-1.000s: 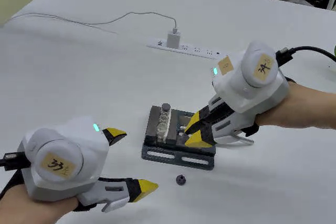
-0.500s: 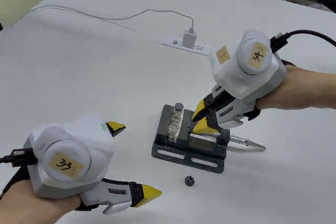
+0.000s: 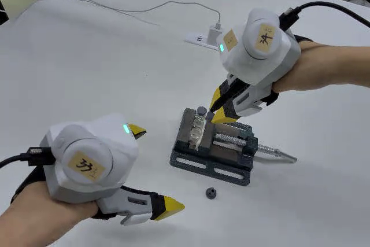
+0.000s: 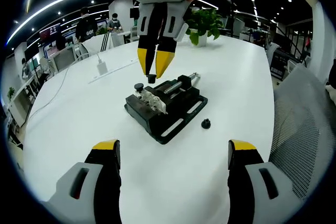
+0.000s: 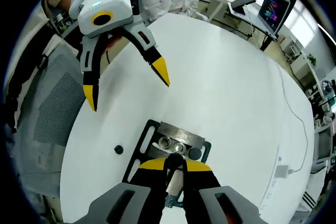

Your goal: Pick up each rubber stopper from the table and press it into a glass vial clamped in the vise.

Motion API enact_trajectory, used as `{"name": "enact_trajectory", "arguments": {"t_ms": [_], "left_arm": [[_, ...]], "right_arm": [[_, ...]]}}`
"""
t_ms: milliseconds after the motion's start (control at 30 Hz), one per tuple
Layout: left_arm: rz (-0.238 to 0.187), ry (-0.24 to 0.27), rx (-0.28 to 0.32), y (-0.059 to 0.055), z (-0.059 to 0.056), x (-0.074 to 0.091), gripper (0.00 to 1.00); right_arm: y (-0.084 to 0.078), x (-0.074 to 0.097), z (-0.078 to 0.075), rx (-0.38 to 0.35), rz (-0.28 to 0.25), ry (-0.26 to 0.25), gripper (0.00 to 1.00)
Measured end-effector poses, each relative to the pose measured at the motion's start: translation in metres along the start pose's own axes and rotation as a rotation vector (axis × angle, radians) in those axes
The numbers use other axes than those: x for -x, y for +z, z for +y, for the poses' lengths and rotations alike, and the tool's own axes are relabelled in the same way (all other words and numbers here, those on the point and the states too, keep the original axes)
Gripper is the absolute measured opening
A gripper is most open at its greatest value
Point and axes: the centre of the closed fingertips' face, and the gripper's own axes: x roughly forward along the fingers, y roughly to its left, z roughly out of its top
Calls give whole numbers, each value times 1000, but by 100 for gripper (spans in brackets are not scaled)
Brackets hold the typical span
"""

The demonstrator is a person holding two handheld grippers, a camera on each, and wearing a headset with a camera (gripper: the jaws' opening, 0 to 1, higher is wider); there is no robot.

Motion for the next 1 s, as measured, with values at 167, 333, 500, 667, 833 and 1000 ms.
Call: {"name": "enact_trajectory", "arguments": {"t_ms": [167, 333, 500, 667, 833, 1000], "left_arm": [[-1, 3, 7, 0, 2, 0, 84], [-3, 5, 18, 0, 4, 0, 84], [-8, 4, 26, 1, 3, 0, 85], [-11, 3, 33, 1, 3, 0, 85], [-10, 1, 39, -1, 1, 1, 85], [-8, 3, 49, -4, 1, 2, 84]], "right_arm": [[3, -5, -7, 58, 42, 16, 7], [7, -9, -10, 98, 68, 41, 7], [5, -14, -9, 117, 102, 62, 7], [5, -18, -9, 113, 120, 71, 7], [6, -22, -6, 106, 127, 80, 7], [4, -27, -8, 90, 135, 80, 7]]}}
